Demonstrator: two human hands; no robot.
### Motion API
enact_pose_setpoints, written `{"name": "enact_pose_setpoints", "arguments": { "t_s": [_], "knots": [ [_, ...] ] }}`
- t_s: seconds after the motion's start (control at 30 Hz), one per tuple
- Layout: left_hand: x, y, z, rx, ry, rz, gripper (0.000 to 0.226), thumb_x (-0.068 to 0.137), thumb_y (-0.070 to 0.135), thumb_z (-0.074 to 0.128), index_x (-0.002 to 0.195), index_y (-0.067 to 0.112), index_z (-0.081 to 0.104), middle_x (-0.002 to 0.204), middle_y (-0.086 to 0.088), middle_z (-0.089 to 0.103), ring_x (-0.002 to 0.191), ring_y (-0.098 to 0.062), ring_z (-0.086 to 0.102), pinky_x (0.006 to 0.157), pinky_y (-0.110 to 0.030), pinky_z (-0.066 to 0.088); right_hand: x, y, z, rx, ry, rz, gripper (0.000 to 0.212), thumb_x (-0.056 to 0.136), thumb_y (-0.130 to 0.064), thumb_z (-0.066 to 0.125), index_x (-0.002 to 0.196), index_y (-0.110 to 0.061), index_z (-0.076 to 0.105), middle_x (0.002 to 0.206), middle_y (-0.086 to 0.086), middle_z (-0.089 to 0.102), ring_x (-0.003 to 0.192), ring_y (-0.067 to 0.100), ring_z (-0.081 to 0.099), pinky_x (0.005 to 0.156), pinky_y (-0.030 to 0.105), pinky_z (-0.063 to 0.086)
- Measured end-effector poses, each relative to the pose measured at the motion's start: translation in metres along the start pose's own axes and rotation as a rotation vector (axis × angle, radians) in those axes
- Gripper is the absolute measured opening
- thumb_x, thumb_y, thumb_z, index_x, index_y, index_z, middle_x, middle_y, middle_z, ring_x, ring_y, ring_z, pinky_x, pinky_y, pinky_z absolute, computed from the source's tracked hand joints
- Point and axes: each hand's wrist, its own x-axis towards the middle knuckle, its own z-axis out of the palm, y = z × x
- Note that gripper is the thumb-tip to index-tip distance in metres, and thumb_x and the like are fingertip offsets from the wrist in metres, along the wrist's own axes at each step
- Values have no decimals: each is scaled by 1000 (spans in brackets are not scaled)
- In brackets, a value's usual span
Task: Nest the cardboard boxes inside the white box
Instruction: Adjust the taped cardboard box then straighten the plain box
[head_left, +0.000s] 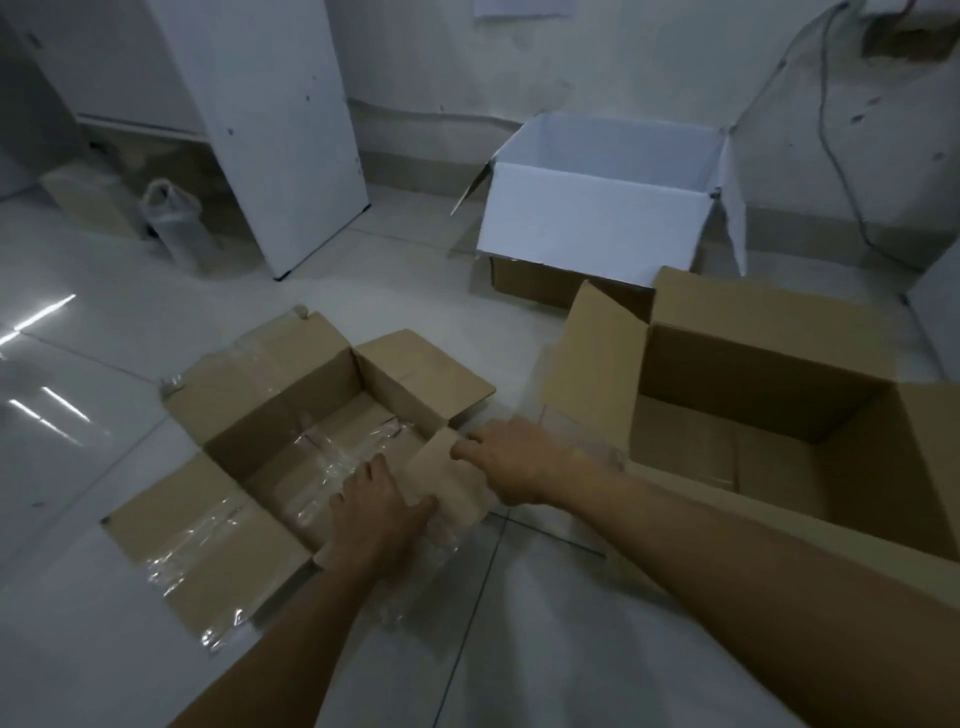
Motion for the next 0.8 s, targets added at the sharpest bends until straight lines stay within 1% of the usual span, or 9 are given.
{"name": "enact_pose_setpoints", "arguments": {
  "t_s": [0.07,0.1,0.17,0.23,0.33,0.43,0.53,0.67,0.8],
  "knots": [
    [3,-10,9,-61,-52,-28,75,76,62,56,129,11,39,132,-14,53,118,-33,51,95,-43,41,28,-8,18,-14,32,-6,54,85,-13,55,136,-17,37,144,15,38,130,31,39,101,46,37],
    [4,-13,14,-68,-55,6,65,78,60,53,122,13,44,124,-13,59,111,-32,56,90,-41,45,38,-11,24,-36,25,-13,58,85,-13,55,138,-17,34,150,15,30,137,30,30,108,49,29],
    [8,-23,20,-55,7,96,46,81,54,51,105,16,50,105,-11,66,94,-30,61,77,-38,48,60,-17,36,-64,19,-39,61,84,-12,57,140,-16,32,154,16,25,142,31,22,113,52,19],
    [14,-31,21,-51,67,161,36,81,47,54,99,16,52,98,-10,67,89,-30,61,69,-35,44,73,-16,43,-47,85,-66,56,83,-12,57,134,-16,36,146,14,37,135,32,31,110,49,25],
    [25,-49,20,17,115,324,37,78,47,52,97,15,56,90,-8,67,84,-29,61,62,-30,35,79,-11,46,-1,199,-49,48,85,-17,55,130,-20,40,133,10,49,121,30,43,98,43,36],
    [42,-67,11,74,56,442,52,71,58,40,99,18,57,90,-6,67,82,-25,59,66,-31,38,80,-17,53,64,217,-3,45,86,-21,56,129,-19,42,129,10,49,120,30,40,96,42,36],
    [66,-75,-3,188,-48,472,60,67,60,36,106,18,55,104,-6,65,99,-26,56,86,-38,36,78,-34,64,138,254,58,60,80,-20,64,134,-16,38,130,11,47,120,31,39,96,41,37],
    [88,-78,-12,370,-62,476,37,81,38,57,111,18,51,116,-7,59,107,-27,49,91,-37,32,73,-52,71,201,299,90,69,79,-21,66,138,-9,33,134,12,43,120,30,37,99,40,36],
    [103,-74,-10,409,-1,456,37,80,29,60,112,11,53,114,-16,58,109,-35,47,106,-44,25,76,-63,76,307,339,90,68,77,-16,65,137,-9,34,132,11,44,116,29,39,94,36,36]
  ]
}}
